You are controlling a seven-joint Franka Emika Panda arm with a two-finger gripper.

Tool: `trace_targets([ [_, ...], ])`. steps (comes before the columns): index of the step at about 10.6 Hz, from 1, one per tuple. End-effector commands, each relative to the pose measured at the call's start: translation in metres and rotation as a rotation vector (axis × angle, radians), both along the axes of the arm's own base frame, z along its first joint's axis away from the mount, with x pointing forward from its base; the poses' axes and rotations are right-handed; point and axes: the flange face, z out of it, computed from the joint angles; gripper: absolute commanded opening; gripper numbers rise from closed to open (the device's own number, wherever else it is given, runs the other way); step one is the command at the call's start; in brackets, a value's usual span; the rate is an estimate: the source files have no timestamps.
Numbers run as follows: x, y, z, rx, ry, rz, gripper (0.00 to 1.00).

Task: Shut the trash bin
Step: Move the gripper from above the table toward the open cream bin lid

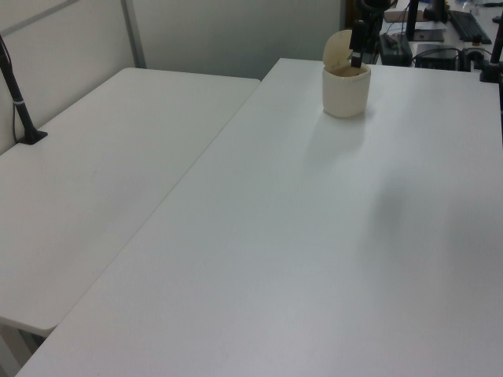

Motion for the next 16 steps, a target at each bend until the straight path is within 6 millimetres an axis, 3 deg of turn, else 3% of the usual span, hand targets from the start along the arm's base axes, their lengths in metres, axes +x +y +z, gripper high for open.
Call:
trace_targets([
  [1,-0.003,0.004,0.002,-0.008,0.023,0.023,1.00],
  [10,-0.004,0.001,0.003,-0.008,0.021,0.019,1.00],
  [13,-0.001,-0.015,0.002,-0.010,0.011,0.005,1.00],
  [16,0.014,-0.048,0.007,-0.029,-0.113,-0.058,1.00],
])
